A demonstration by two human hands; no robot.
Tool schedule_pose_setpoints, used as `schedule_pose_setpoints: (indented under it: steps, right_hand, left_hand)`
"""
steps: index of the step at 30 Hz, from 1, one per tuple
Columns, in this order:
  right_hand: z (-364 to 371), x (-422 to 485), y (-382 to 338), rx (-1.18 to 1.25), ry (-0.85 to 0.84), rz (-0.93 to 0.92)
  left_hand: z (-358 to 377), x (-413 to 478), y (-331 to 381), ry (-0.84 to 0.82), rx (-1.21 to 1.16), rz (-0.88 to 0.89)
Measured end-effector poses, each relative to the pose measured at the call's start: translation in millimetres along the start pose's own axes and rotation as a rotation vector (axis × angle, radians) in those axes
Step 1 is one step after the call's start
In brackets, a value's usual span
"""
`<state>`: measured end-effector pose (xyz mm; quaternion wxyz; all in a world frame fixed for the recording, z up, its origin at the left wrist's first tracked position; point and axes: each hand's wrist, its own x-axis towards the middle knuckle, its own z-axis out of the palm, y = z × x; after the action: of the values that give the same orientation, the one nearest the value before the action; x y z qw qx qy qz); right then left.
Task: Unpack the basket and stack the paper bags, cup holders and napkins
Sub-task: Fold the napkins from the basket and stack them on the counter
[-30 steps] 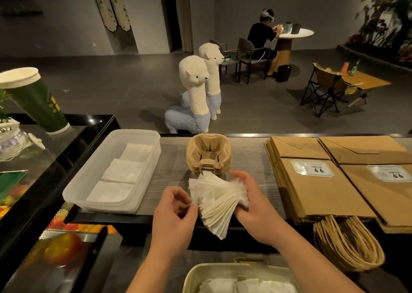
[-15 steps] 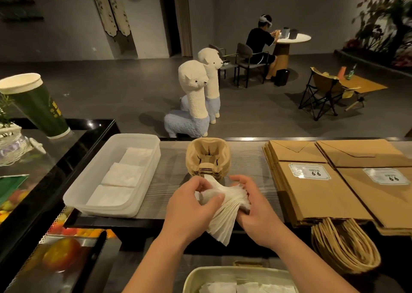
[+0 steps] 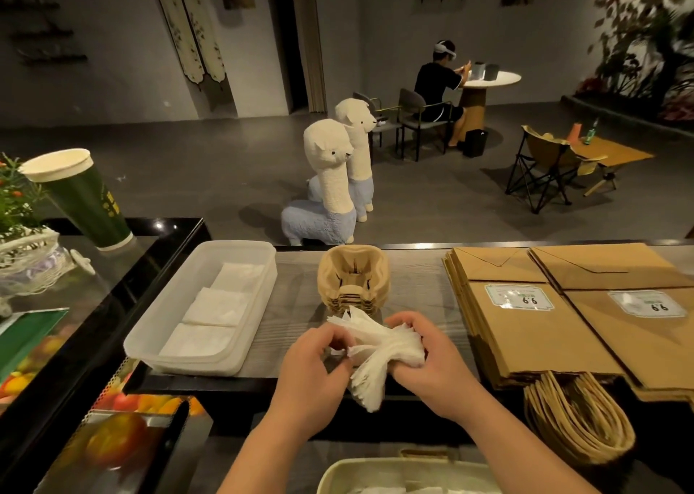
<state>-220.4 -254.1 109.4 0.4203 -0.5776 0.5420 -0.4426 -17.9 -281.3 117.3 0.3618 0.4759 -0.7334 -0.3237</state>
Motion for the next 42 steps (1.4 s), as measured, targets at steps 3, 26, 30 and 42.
schedule_pose_setpoints:
  steps: [3, 26, 30, 42]
  right_hand:
    - [-0.7, -0.5, -0.7, 0.103, 0.049, 0.010]
    - [-18.7, -1.0, -9.6, -0.024, -0.022, 0.006]
    - [-17.7, -4.1, -6.3, -0.052, -0.041, 0.022]
    - [-18.3, -0.8, -4.1, 0.021, -0.003, 0.063]
  left_hand:
    - [1.0, -3.6, 3.3, 0.073, -0.021, -0.011]
    - [-3.5, 2.5, -1.3, -0.143, -0.139, -0.109]
    - [-6.2, 4.8, -11.4, -0.159, -0.121, -0.173]
    - [-6.5, 13.8, 1.7, -0.015, -0.215, -0.248]
